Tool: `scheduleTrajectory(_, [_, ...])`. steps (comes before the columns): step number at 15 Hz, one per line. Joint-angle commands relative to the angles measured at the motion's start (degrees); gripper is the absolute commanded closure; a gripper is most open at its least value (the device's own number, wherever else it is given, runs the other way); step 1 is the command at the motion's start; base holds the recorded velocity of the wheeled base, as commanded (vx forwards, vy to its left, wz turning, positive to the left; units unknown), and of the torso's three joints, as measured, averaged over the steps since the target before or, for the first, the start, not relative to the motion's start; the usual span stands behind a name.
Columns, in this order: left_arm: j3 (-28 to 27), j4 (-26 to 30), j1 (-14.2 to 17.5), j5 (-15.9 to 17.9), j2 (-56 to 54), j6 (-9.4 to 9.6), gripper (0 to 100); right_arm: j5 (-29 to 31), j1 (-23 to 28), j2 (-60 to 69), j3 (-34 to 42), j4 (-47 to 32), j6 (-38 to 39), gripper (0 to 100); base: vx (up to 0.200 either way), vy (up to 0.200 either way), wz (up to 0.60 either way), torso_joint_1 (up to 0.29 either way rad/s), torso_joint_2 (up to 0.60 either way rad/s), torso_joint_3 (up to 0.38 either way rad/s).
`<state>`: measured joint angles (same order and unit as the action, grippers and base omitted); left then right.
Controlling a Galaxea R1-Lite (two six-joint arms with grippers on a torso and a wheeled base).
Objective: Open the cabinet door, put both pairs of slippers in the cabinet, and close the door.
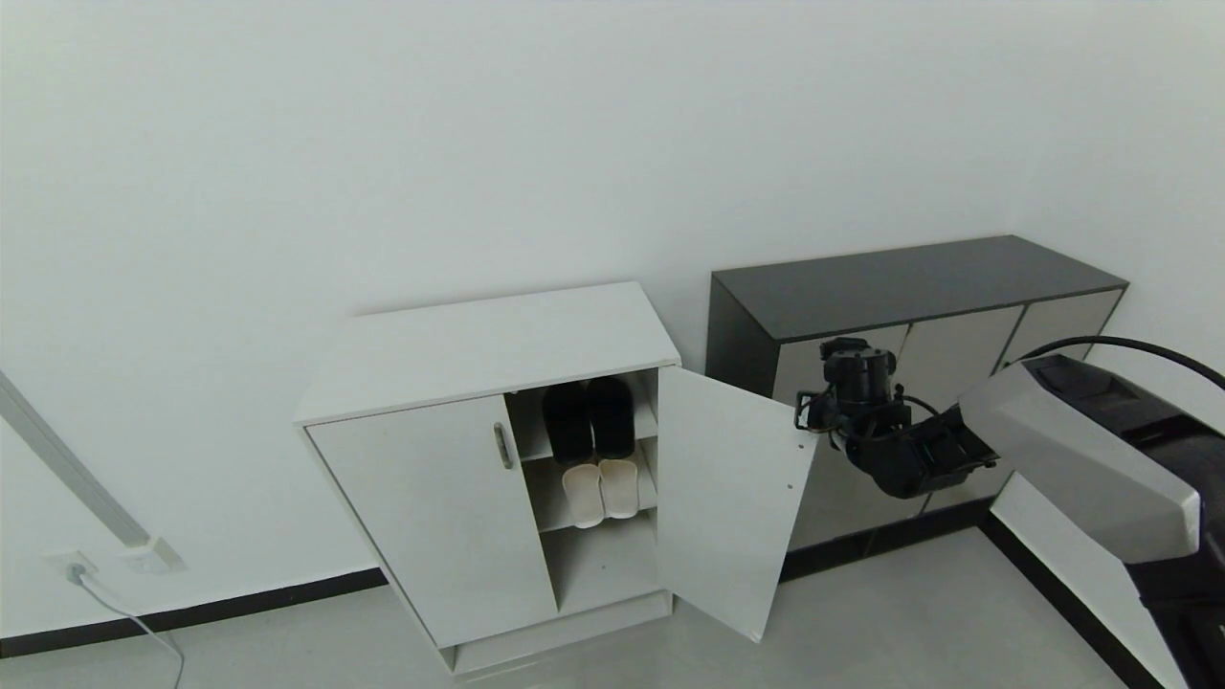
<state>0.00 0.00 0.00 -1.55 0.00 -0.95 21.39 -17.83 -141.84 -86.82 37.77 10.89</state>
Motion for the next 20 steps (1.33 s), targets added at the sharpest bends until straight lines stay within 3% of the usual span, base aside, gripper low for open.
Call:
scheduleTrajectory(1, [0.0, 0.0, 0.0, 0.0, 0.0, -0.02, 100, 0.0, 0.2, -0.7, -0.1, -0.1, 0.0, 100, 0.0, 0.0, 0.0, 0.0, 0.0, 0.0])
scheduleTrajectory(11, [0.0, 0.0, 0.0, 0.1, 0.1, -0.02, 100, -2.3, -2.6, 5.6, 4.9, -6.3, 3.3, 100, 0.0, 0.0, 0.0, 0.0, 0.0, 0.0])
scheduleTrajectory(18, [0.0, 0.0, 0.0, 0.0, 0.1, -0.1, 100, -2.4, -12.9, 12.1, 14.1, -6.0, 4.5, 100, 0.0, 0.0, 0.0, 0.0, 0.0, 0.0])
scheduleTrajectory(20, [0.0, 0.0, 0.0, 0.0, 0.0, -0.1, 100, -2.1, -12.4, 12.5, 13.9, -5.8, 4.4, 100, 0.0, 0.0, 0.0, 0.0, 0.0, 0.0])
